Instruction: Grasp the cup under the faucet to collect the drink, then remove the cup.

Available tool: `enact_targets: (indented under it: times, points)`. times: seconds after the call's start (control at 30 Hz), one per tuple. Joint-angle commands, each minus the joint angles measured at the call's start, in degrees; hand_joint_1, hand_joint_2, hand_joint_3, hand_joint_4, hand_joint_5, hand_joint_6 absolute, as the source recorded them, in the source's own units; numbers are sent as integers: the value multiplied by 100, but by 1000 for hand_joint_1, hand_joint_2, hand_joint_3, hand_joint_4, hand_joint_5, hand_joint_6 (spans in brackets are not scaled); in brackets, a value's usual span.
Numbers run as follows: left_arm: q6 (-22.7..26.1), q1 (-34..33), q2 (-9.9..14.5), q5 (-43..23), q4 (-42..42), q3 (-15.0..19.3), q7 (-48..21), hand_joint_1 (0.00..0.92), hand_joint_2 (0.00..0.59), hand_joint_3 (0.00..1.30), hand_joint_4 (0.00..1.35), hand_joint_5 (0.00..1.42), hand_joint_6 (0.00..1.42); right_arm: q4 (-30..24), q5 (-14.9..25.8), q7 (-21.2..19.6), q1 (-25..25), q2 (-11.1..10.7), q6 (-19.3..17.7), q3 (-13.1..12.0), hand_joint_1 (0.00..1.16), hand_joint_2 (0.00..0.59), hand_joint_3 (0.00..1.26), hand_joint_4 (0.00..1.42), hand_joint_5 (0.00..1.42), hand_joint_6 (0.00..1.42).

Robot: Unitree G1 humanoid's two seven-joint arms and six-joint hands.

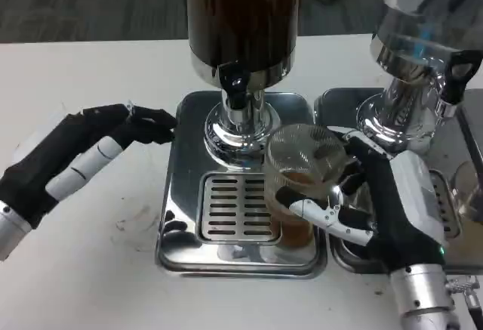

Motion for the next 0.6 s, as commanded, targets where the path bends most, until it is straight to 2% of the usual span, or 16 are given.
enact_targets:
  times: [0.03,0.6]
  points:
    - [-228,99,107,251,-148,-74,126,0,146,463,444,410,377,-407,1,57,128,-47,83,-85,722,208,525,593,728,810]
    - [-954,552,507,1014,-692,-209,675,0,128,340,271,248,253,-1405,-18,501,644,-158,482,-256,780,199,526,593,756,837]
